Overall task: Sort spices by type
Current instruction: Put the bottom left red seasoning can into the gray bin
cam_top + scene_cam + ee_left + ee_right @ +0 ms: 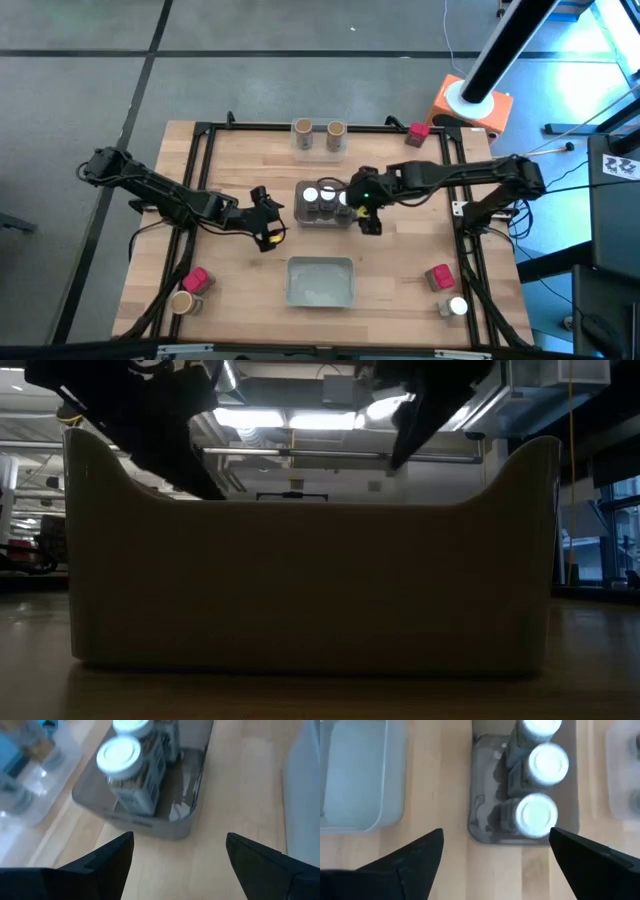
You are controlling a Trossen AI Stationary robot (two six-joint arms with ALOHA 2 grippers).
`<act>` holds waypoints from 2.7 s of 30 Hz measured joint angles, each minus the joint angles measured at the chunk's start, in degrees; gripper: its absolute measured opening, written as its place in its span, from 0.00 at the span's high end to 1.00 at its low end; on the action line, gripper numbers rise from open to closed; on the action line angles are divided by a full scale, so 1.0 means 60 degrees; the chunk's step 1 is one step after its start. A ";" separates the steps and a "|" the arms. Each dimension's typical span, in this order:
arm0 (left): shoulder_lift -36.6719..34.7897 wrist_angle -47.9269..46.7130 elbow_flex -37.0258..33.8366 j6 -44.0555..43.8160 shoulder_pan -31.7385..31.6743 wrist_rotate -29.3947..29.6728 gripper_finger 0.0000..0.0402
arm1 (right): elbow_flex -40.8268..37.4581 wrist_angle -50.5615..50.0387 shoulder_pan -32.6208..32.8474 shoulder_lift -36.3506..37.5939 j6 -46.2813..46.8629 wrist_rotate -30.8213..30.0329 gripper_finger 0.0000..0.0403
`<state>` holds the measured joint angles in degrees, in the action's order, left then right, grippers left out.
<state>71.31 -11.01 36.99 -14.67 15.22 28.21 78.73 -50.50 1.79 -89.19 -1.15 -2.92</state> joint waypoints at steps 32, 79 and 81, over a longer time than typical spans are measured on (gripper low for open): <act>-0.0003 -1.0080 0.4982 -0.6679 0.1556 -0.4164 0.25 | -0.3270 0.0700 0.0637 0.1642 0.1658 -0.3022 0.10; 0.0540 -0.7696 0.1555 -1.4999 0.6841 -0.5447 0.25 | -0.3274 0.0903 0.0637 0.2034 0.1581 -0.2652 0.10; 0.0543 -0.7705 0.1480 -1.4979 0.6841 -0.5555 0.27 | -0.3274 0.0906 0.0637 0.2034 0.1577 -0.2655 0.10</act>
<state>74.56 -57.24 45.87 -104.54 56.27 -5.12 59.09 -45.06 5.61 -76.99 8.32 -18.85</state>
